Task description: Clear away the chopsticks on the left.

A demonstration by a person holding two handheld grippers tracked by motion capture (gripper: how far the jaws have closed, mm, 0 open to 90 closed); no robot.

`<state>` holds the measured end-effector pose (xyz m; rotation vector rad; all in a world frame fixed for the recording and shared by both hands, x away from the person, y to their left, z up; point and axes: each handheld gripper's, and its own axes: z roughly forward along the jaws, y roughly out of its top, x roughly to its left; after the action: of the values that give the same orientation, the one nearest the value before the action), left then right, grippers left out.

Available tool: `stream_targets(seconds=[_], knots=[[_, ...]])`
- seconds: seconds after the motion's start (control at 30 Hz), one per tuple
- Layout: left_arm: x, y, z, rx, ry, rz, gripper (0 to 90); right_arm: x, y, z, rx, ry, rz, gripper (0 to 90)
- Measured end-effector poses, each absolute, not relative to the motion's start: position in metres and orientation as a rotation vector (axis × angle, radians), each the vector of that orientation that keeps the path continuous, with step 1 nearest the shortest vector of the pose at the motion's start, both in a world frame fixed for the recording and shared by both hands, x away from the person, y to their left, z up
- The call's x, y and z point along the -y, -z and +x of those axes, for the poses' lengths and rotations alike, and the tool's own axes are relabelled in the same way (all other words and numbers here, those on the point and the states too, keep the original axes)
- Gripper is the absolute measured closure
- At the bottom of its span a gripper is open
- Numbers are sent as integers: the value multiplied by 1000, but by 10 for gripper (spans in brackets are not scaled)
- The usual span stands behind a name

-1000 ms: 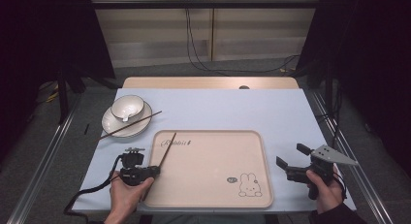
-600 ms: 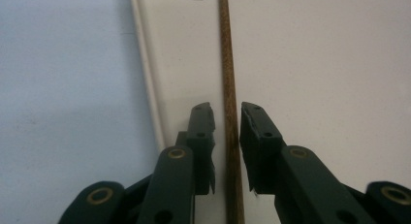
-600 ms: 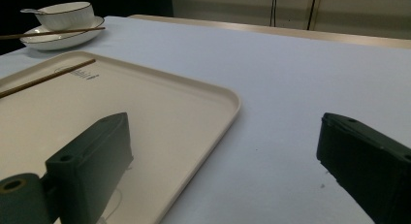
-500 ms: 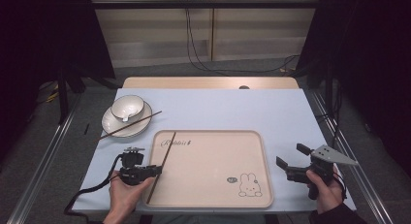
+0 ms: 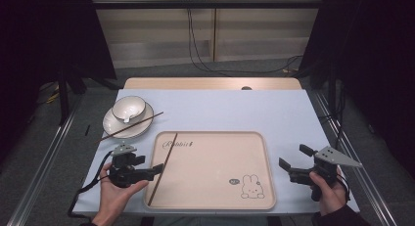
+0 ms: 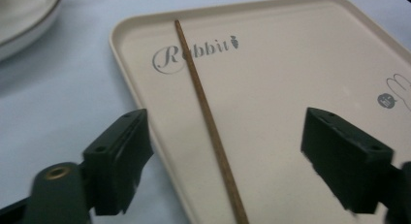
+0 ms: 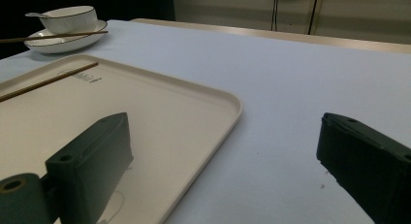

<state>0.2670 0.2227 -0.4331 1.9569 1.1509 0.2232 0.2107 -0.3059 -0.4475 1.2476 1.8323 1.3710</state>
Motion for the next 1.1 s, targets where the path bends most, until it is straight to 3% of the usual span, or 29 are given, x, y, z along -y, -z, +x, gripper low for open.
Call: stream_targets(seconds=[0.07, 0.13, 0.17, 0.37, 0.47, 0.57, 0.93, 1.1], knots=[[-228, 433, 270, -1136, -200, 1965, 91, 306, 447, 211, -1828, -1377, 1243, 52], [-235, 432, 271, -1119, -218, 1945, 88, 306, 447, 210, -1824, -1382, 1238, 51], [-238, 430, 272, -1114, -235, 1950, 30, 305, 447, 210, -1827, -1387, 1238, 49], [-256, 422, 274, -1042, -289, 1940, 32, 306, 446, 210, -1815, -1414, 1222, 37], [-272, 423, 279, -979, -227, 1910, 23, 306, 446, 210, -1819, -1421, 1209, 33], [-287, 425, 283, -956, -301, 1896, 26, 306, 446, 210, -1820, -1413, 1207, 33], [-322, 424, 311, -878, -374, 1910, 25, 305, 446, 209, -1833, -1403, 1201, 33], [-334, 419, 326, -863, -329, 1935, 39, 305, 446, 209, -1825, -1404, 1199, 33]])
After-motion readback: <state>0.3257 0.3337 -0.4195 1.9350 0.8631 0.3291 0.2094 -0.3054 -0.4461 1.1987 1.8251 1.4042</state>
